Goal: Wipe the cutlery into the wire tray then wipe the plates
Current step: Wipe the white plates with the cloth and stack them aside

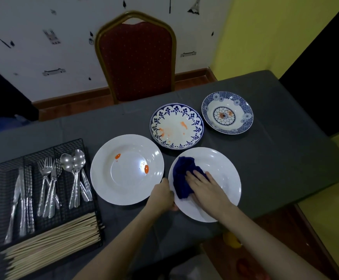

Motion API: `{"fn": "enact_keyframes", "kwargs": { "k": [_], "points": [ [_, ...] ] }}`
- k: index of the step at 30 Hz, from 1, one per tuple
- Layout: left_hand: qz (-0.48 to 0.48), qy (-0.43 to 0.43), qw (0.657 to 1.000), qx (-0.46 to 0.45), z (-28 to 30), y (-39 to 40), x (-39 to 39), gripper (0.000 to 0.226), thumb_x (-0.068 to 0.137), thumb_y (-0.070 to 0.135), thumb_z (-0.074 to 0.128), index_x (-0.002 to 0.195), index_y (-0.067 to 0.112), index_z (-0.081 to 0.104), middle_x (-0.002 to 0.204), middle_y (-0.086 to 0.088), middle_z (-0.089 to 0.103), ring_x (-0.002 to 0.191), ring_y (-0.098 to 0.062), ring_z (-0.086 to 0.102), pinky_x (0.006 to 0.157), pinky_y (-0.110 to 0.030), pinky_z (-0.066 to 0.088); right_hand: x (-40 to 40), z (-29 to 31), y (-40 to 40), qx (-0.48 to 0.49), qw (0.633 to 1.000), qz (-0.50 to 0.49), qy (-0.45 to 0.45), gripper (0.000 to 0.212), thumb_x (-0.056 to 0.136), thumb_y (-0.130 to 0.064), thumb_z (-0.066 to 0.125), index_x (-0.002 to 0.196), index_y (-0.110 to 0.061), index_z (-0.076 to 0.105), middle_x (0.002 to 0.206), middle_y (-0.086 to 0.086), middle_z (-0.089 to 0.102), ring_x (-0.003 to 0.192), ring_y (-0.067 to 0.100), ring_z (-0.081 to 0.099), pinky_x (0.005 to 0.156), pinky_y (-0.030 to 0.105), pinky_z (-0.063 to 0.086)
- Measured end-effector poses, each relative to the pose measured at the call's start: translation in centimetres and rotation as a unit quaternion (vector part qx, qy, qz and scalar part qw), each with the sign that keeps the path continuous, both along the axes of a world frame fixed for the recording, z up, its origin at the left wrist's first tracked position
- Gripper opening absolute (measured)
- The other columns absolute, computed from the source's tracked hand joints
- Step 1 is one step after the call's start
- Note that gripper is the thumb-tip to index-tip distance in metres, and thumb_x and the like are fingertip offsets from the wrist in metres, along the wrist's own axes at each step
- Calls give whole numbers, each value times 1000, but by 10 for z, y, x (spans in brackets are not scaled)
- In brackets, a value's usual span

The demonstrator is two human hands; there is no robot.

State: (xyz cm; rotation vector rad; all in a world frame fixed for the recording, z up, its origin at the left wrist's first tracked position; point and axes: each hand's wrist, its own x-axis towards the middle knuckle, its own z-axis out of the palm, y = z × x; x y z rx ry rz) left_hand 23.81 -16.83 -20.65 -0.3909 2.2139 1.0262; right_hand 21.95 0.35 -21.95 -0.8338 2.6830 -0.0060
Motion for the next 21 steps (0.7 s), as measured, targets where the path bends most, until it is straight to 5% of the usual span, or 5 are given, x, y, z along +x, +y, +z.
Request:
{"fn": "enact_keyframes", "kwargs": {
  "k": [3,7,9,15,21],
  "points": [
    [37,-1,999,34,2,-2,1,18,92,8,51,110,8,48,100,-13,68,80,-29,72,70,-35,62,-14,-1,7,38,997,-54,30,54,79,-24,68,130,-18,54,136,3,53,127,24,47,104,45,34],
    [65,6,997,48,4,-1,4,13,90,6,45,103,8,49,96,-16,70,75,-31,73,72,-40,62,-23,11,46,99,993,-44,53,51,97,-28,39,146,-22,25,155,-2,20,142,20,16,113,44,8],
    [62,13,997,36,5,-2,2,11,89,6,46,98,10,49,95,-15,69,77,-31,72,73,-41,62,-16,20,61,105,993,-35,48,50,98,-29,38,146,-24,26,155,-3,22,143,18,13,114,41,-1],
    [54,14,997,51,2,-2,0,13,89,10,50,102,10,51,97,-13,70,79,-29,71,75,-40,61,16,37,78,33,998,18,-42,50,94,-29,46,143,-27,35,152,-6,27,143,13,12,108,30,-15],
    [50,6,998,46,-4,1,-2,24,93,9,51,116,12,50,110,-9,65,91,-28,68,76,-42,61,30,20,35,-35,995,23,-88,52,97,-30,43,146,-23,28,154,-3,24,143,17,14,111,28,-6]
  ]
}}
